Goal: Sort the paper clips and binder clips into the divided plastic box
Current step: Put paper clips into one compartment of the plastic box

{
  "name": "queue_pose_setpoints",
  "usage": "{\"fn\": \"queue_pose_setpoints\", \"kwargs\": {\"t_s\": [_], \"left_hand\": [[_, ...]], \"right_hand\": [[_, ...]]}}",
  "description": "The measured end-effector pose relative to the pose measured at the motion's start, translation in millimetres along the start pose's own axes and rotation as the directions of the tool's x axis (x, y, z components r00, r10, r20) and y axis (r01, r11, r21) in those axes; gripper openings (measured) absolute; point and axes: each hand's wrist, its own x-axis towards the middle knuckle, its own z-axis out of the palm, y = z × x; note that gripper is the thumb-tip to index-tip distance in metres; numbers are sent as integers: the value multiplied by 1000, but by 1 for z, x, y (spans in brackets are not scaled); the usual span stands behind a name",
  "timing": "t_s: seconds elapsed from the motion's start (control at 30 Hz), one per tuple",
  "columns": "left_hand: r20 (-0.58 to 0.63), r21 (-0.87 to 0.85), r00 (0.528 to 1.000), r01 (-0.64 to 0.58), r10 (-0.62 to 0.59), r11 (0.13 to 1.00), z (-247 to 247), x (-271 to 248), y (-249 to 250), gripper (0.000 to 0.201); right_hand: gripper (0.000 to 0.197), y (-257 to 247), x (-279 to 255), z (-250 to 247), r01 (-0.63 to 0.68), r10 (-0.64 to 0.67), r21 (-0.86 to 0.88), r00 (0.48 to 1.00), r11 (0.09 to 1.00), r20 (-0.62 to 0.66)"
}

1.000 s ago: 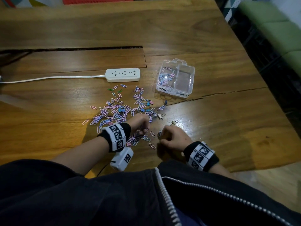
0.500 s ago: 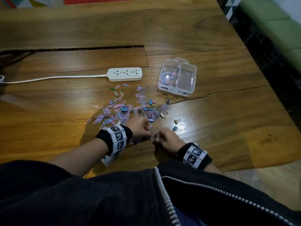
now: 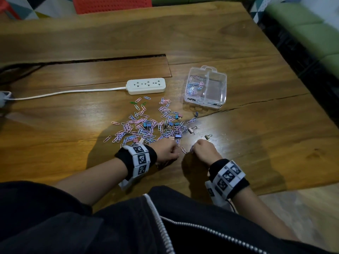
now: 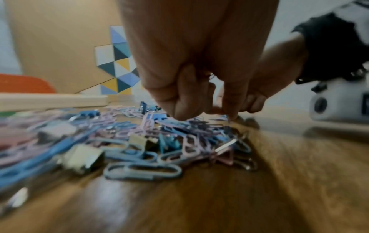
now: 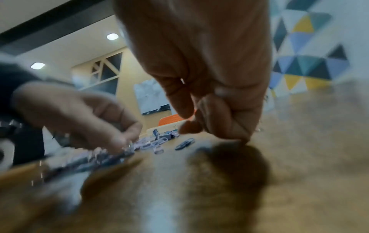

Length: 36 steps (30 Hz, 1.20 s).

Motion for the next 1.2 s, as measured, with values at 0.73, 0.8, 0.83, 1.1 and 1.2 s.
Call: {"fn": "queue_pose_setpoints", "kwargs": {"t_s": [0.73,0.8,0.83,1.1,1.2], "left_hand": [[-191,92,968,184,-164,979,-14,-15,-9,36],[-185,179,975,157,-123,971,-9,-12,-10,40],[-187,191,976,146,-110,971,-7,-11,-11,37],[-143,78,986,94,-83,992,-11,-7,-9,21],[-66,-567,979,124,-195,815,-16,-6,-14,27]], "right_hand": [[21,-18,-7,11,41,-44,-115,999,993,-24],[34,-18,-7,11,41,-40,-107,999,993,12],[35,-17,-7,10,50,-48,-93,999,994,24],[21,-3,-4,-3,1,-117,633,983,774,141],[25,-8,-4,-8,-166,-78,783,962,599,264]]}}
